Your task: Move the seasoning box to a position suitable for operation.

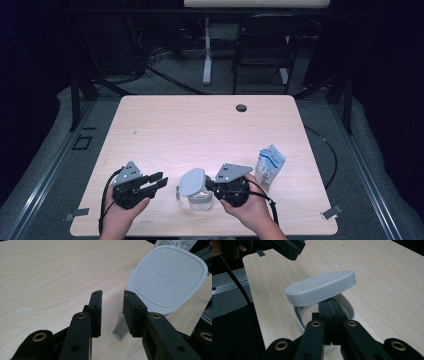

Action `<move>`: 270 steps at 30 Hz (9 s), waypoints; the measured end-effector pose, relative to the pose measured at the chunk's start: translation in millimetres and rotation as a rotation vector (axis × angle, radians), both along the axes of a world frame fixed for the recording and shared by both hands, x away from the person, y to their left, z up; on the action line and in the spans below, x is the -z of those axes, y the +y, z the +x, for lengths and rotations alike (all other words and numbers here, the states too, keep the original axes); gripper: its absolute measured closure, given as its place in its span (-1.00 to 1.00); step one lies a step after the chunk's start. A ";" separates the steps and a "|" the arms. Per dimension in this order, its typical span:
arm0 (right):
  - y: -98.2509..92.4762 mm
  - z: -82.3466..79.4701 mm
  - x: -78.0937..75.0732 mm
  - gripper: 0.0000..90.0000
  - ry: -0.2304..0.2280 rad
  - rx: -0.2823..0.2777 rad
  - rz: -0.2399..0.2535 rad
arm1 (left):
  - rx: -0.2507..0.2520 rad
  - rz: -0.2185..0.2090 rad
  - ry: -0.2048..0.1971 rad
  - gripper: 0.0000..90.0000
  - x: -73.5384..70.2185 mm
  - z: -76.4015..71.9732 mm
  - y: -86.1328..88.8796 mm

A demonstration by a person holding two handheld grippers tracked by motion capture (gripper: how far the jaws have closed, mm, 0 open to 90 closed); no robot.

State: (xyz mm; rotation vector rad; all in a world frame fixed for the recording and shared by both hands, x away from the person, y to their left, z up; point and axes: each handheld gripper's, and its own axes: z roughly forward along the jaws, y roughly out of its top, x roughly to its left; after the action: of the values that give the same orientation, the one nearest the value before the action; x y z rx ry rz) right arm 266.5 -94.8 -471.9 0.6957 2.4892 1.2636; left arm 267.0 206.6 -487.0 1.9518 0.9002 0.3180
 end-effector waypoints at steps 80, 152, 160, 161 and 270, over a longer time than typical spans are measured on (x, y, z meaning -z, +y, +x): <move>-20.8 -15.8 6.5 0.19 -0.063 0.093 0.022 | -0.055 -0.003 0.020 0.22 18.7 10.3 10.0; -155.2 -25.1 16.6 0.06 -0.084 0.537 0.038 | -0.105 -0.036 0.034 0.20 21.6 13.2 23.4; -156.4 -14.0 21.9 -0.05 -0.086 0.557 0.053 | -0.113 -0.046 0.035 0.20 21.5 13.8 26.0; -155.6 -12.1 22.9 -0.09 -0.091 0.567 0.059 | -0.114 -0.044 0.038 0.20 21.7 13.9 26.2; -140.9 -14.7 22.4 0.25 -0.148 0.360 0.131 | -0.148 -0.036 0.049 0.20 30.8 16.8 39.0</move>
State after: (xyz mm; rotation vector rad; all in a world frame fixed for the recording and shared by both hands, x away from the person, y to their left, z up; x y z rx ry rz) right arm 251.8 -235.7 -494.3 0.9904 2.0612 1.2925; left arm 283.9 245.6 -517.8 1.8708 1.0783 0.3382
